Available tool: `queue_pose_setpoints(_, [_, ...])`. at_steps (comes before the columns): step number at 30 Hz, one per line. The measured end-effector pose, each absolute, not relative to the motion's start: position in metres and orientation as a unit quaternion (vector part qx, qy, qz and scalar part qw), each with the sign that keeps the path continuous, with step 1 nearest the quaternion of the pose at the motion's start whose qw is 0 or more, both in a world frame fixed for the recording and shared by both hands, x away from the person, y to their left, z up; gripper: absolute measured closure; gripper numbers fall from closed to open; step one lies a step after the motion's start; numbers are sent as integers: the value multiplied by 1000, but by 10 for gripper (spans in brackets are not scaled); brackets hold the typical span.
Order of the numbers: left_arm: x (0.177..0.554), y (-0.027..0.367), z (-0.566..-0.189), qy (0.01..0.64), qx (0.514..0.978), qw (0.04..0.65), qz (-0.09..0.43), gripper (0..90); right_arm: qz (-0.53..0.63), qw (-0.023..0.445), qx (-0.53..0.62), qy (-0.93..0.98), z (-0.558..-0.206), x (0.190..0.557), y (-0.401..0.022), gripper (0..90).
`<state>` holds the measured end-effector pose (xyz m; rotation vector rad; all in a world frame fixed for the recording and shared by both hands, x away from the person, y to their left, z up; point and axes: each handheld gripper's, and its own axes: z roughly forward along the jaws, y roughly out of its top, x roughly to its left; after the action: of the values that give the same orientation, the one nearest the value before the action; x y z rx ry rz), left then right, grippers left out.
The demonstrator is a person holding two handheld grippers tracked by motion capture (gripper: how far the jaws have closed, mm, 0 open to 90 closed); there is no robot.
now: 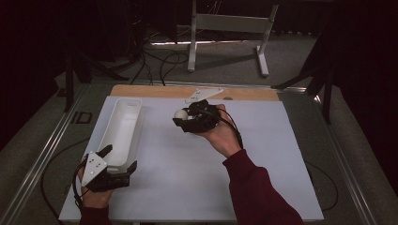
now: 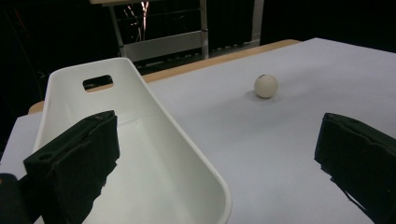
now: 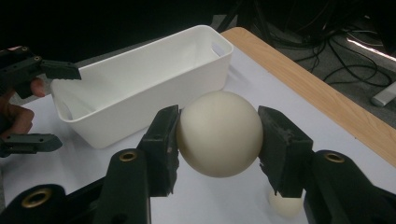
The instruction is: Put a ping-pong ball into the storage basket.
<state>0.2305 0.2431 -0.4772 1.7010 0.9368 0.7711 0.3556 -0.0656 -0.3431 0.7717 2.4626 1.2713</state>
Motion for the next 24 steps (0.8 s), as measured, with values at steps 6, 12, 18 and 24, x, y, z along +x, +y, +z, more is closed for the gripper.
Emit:
queue_pose_setpoints(6, [230, 244, -477, 388, 704, 502, 320, 7, 441, 134, 265, 847, -342, 355, -63, 506])
queue_pose_setpoints(12, [230, 243, -477, 388, 704, 502, 320, 7, 444, 134, 262, 846, -340, 355, -61, 506])
queue_pose_setpoints(18, [230, 244, -477, 388, 704, 502, 320, 7, 447, 135, 261, 845, -338, 356, -59, 506])
queue_pose_setpoints(24, [230, 244, -477, 388, 703, 502, 320, 7, 448, 134, 260, 845, -337, 356, -56, 506])
